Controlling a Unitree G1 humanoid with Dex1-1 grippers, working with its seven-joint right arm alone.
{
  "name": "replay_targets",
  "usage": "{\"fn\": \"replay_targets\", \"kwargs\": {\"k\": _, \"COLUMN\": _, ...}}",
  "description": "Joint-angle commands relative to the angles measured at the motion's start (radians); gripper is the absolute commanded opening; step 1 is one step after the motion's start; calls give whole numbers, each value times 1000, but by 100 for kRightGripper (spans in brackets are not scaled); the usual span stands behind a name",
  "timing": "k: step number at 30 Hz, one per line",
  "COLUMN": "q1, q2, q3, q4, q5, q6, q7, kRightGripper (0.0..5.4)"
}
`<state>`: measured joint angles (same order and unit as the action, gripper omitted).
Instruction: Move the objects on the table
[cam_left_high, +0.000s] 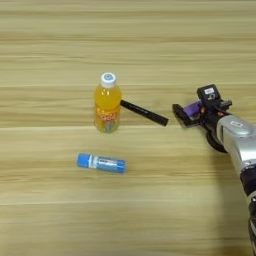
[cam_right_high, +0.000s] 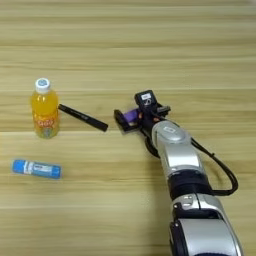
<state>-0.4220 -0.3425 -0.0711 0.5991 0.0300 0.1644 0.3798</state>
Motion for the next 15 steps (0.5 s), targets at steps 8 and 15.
{"fn": "replay_targets", "kwargs": {"k": 8, "q1": -42, "q2": -18, "q3": -42, "q4": -115, "q5": 29, "q6": -30, "q7": -10, "kRightGripper": 535}}
{"fn": "replay_targets", "kwargs": {"k": 15, "q1": -27, "q2": -20, "q3": -50, "q4": -165, "q5": 33, "q6": -27, "q7": -3, "kRightGripper": 535}}
